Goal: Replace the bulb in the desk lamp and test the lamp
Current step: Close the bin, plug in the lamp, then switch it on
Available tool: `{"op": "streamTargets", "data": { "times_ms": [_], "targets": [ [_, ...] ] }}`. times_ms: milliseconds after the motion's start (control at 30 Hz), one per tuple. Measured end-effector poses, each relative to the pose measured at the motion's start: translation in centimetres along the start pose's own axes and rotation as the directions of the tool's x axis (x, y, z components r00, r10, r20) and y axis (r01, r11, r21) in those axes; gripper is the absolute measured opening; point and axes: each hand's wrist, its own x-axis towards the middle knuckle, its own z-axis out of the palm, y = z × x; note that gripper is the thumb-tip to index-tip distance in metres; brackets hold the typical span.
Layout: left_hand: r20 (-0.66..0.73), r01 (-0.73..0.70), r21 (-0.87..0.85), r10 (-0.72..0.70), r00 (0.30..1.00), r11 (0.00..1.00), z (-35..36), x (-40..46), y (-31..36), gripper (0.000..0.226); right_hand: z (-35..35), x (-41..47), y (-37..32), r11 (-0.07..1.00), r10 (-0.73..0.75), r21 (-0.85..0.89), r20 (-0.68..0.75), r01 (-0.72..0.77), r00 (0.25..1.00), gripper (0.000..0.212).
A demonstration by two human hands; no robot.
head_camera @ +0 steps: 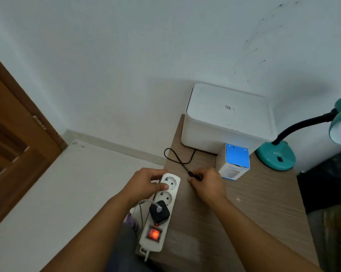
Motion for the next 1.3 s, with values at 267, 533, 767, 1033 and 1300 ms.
{"op": "streamTargets", "data": {
  "times_ms": [267,533,767,1033,1300],
  "targets": [
    [0.007,0.005,-0.056,-0.004,1.000,0.998,0.2,-0.2,-0.4,0.047,-1.6,-0.9,0.2,0.986,0.015,0.164,0.056,-0.024,0.998,0.015],
    [-0.010,-0.024,-0.023,0.024,1.000,0.999,0.5,-0.4,-0.4,0.047,-3.0,-1.7,-0.9,0.950,-0.062,0.308,0.050,0.044,0.997,0.021],
    [-0.035,-0.032,-0.036,0.031,0.999,0.999,0.5,-0.6,-0.4,0.043,-3.8,-2.5,-2.9,0.895,-0.162,0.419,-0.014,0.153,0.987,0.018],
    [-0.021,-0.050,-0.070,0.049,0.999,0.996,0.6,-0.9,-0.5,0.043,-2.4,-3.2,-3.7,0.902,-0.386,0.247,0.091,0.354,0.918,0.019],
    [0.016,-0.089,0.021,0.088,0.996,0.996,0.5,-0.9,-0.9,0.047,-1.8,-2.6,-3.7,0.888,-0.456,0.135,0.130,0.440,0.881,0.018]
  ]
}}
